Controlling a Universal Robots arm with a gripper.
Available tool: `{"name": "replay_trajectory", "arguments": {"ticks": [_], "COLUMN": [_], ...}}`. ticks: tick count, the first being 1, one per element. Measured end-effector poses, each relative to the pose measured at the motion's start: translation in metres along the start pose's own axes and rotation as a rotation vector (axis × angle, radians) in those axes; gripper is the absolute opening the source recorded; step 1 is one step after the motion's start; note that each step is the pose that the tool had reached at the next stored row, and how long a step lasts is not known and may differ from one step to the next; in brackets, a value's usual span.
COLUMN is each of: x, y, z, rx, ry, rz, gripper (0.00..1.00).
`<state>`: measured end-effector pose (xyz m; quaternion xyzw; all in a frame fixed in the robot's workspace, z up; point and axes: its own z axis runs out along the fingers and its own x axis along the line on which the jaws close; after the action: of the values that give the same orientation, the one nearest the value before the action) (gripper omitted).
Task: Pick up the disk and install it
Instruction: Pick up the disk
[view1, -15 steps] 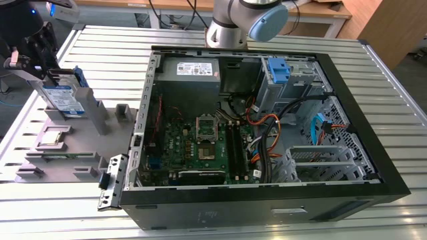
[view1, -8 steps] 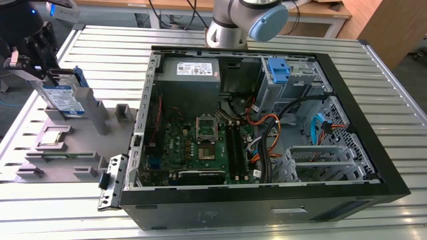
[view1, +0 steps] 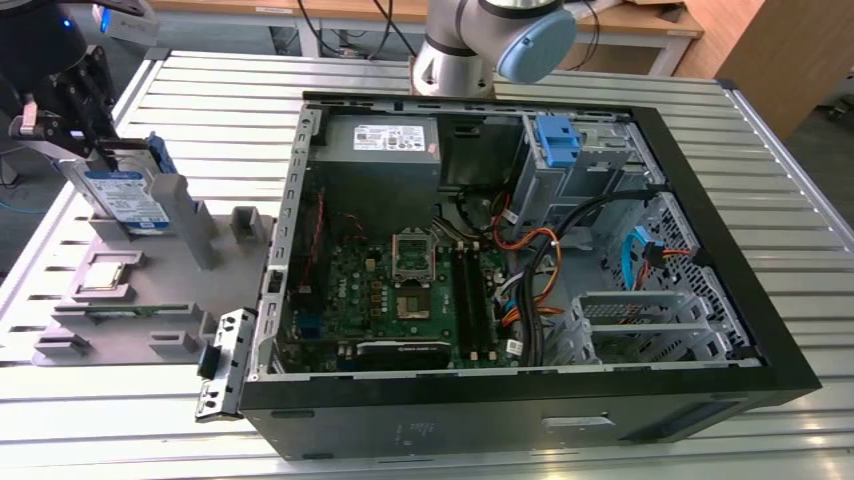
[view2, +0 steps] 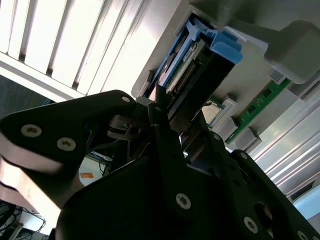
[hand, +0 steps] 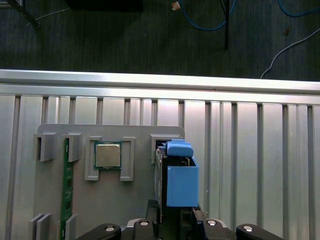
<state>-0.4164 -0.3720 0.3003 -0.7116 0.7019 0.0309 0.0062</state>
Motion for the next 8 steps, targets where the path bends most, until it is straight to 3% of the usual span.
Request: {"name": "replay_trajectory", "arguments": {"ticks": [8], "x": [0.0000], "y": [0.0002], "z": [0.0003], "rx": [0.0001], "ry": [-0.0001], "rz": [0.000], "gripper": [0.35]}}
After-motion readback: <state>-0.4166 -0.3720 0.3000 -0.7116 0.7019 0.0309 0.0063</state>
